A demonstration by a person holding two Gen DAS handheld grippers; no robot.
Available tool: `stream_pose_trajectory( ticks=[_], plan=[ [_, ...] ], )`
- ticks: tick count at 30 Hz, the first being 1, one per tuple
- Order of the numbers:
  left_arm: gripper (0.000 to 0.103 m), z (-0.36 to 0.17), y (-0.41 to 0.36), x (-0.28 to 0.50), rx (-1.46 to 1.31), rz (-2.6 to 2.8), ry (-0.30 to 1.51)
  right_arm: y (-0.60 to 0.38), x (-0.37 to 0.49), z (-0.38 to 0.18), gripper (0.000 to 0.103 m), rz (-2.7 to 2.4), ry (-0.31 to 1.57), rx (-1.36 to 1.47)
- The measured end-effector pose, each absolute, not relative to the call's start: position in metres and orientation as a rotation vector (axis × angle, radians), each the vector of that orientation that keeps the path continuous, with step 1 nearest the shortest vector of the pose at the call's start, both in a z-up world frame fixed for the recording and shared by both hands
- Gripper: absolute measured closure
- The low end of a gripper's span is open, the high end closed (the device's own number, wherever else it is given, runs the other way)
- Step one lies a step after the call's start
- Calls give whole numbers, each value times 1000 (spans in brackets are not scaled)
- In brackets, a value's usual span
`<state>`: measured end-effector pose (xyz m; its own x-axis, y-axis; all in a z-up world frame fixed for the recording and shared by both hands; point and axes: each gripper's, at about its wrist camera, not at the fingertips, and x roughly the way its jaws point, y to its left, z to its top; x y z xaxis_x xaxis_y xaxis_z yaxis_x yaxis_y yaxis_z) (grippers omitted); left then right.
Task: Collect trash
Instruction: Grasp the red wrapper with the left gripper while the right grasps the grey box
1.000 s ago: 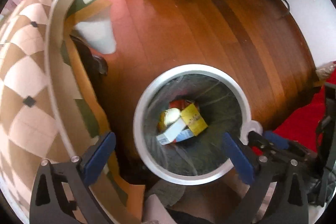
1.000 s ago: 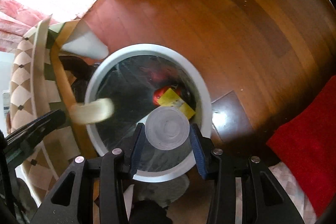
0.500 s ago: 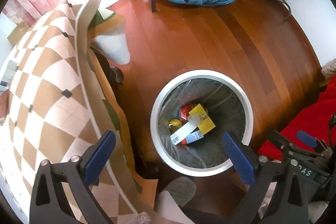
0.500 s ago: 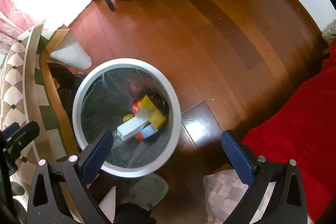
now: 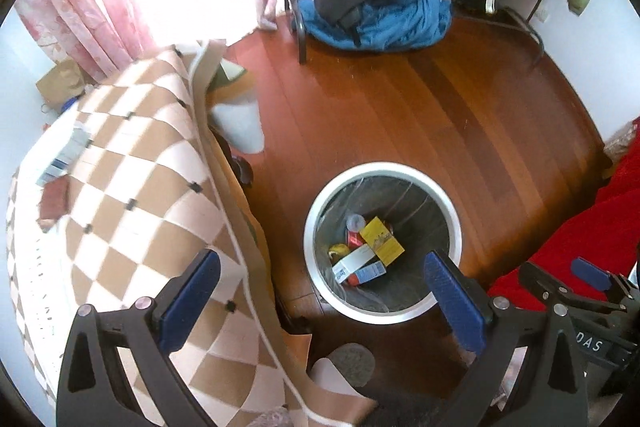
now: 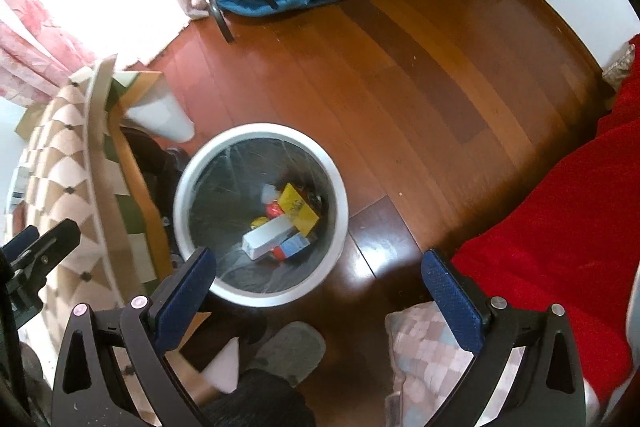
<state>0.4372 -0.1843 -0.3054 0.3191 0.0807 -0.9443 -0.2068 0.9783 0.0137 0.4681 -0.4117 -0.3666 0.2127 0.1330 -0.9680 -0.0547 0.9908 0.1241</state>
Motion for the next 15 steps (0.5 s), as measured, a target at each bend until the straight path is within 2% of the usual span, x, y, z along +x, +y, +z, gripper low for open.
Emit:
stream_pose_trajectory(
  ticks=[8, 15],
  plan=[
    [0, -240, -154, 407, -141, 237, 1119, -395, 446, -290, 0, 172, 1256, 105],
    [0, -194, -64, 364, -250, 424, 999, -313, 436, -222, 0, 360, 1197, 78]
  ],
)
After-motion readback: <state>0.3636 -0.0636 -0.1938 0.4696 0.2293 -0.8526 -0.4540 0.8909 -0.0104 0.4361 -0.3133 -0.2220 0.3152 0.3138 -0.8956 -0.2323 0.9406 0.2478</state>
